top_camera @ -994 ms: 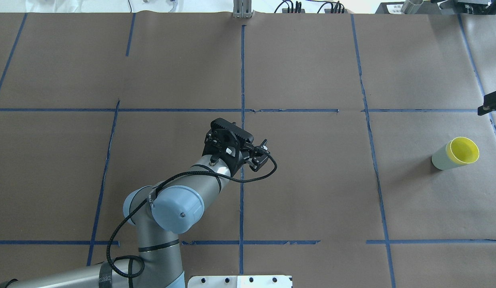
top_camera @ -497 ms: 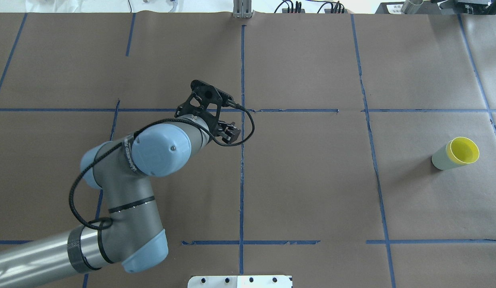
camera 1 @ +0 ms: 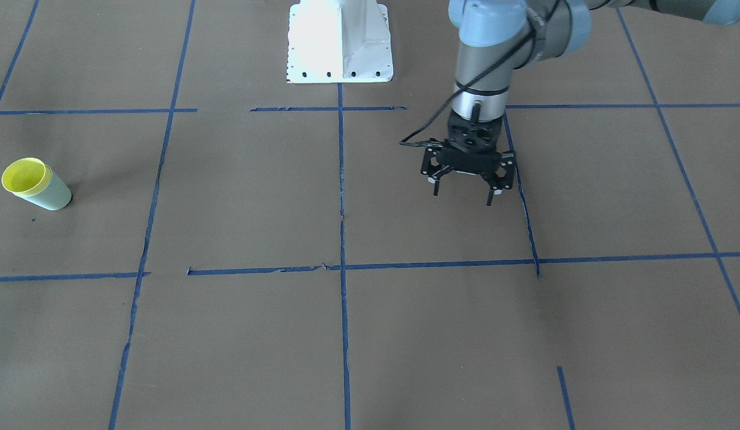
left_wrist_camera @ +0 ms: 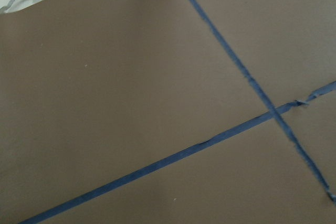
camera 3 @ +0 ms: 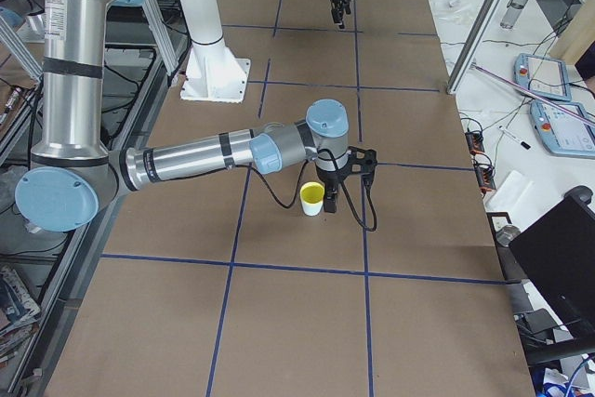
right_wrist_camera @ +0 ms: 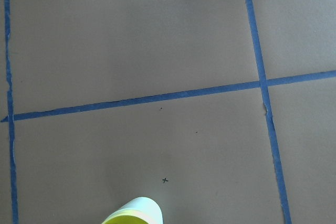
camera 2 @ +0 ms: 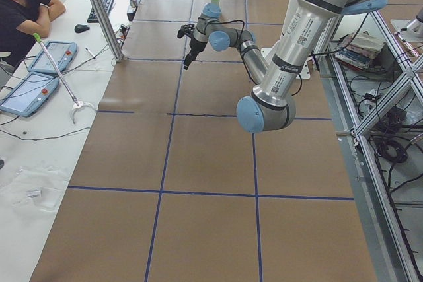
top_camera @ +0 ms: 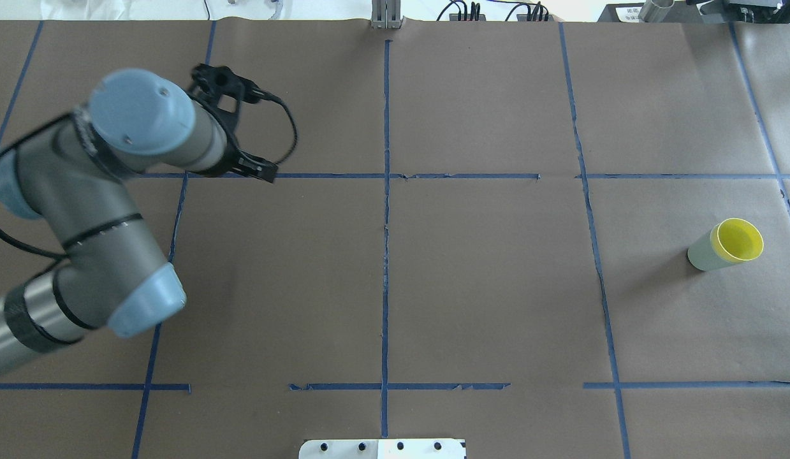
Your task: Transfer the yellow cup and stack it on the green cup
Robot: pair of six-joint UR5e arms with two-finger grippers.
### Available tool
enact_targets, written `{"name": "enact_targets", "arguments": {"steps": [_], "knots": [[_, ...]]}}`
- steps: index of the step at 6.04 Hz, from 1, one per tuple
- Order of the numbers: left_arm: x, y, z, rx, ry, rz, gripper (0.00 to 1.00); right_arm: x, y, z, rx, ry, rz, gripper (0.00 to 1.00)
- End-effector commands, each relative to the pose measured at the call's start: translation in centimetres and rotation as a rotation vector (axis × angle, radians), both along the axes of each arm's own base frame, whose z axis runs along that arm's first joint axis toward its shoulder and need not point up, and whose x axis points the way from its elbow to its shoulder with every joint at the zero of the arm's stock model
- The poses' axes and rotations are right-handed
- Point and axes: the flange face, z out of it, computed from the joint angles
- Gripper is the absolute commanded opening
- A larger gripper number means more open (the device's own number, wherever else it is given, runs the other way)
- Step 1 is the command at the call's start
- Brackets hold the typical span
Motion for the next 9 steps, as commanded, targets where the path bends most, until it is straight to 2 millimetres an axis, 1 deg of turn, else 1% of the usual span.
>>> {"name": "enact_targets", "arguments": {"steps": [1,2,3,4,5,6,7,8,9], "knots": [[-12.9,-3.6,8.0,-0.238,0.069,0.015,0.99,1.7,-0.2,0.3,0.035,-0.005,-0.012,1.00],[-19.4,-4.1,12.5,-0.194,0.028,0.071,1.00,2.8,-0.1,0.4,0.049,-0.011,-0.008,1.00],[-26.7,-3.9,17.6,-0.172,0.024,0.121,1.00,3.6,0.1,1.1,0.062,-0.009,-0.018,1.00],[-32.2,-2.8,23.0,-0.124,-0.008,0.204,1.00,3.9,0.4,2.3,0.065,-0.010,-0.043,1.00],[-37.7,-0.4,29.0,-0.133,-0.017,0.232,1.00,3.8,0.9,3.2,0.061,-0.010,-0.060,1.00],[-41.4,0.6,32.0,-0.133,0.039,0.237,1.00,3.8,1.2,3.5,0.055,-0.009,-0.061,1.00],[-41.7,3.2,34.5,-0.243,0.102,0.224,1.00,3.9,2.0,4.3,0.037,-0.008,-0.062,1.00],[-42.0,4.2,35.1,-0.343,0.109,0.214,1.00,3.5,2.4,4.8,0.028,-0.006,-0.073,1.00],[-42.1,5.9,36.7,-0.397,0.110,0.210,1.00,2.7,2.7,5.5,0.013,-0.001,-0.092,1.00]]}}
